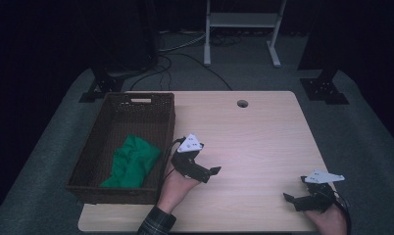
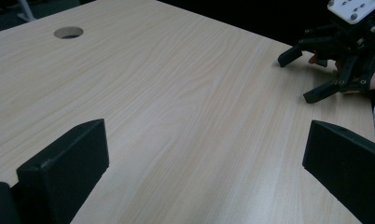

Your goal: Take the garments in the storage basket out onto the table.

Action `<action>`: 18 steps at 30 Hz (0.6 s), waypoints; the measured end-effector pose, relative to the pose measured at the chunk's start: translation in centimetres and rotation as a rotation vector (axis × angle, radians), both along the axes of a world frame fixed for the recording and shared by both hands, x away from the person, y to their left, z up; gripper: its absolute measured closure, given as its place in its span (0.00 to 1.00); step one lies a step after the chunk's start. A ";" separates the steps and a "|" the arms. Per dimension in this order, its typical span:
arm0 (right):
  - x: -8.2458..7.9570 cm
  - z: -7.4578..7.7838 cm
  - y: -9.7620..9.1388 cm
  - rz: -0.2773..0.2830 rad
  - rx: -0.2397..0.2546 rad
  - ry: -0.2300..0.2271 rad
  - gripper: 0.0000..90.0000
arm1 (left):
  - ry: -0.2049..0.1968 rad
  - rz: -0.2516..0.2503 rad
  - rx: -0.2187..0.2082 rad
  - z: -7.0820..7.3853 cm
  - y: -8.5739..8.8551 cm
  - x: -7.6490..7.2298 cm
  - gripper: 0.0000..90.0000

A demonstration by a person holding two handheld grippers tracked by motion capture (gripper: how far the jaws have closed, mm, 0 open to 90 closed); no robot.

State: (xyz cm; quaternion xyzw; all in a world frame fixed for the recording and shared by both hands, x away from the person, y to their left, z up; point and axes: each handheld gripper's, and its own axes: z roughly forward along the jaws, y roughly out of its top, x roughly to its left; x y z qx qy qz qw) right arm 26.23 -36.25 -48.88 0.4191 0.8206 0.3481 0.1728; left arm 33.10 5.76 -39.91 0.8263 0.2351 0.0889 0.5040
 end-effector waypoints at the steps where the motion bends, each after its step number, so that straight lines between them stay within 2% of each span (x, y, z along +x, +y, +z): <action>1: 0.0 0.0 0.0 0.000 0.000 0.000 0.02 | 0.000 -0.001 -0.003 0.1 0.0 0.0 0.00; 18: 0.0 0.0 0.0 0.000 0.000 0.000 0.02 | 0.000 -0.015 -0.020 0.6 0.0 0.0 0.00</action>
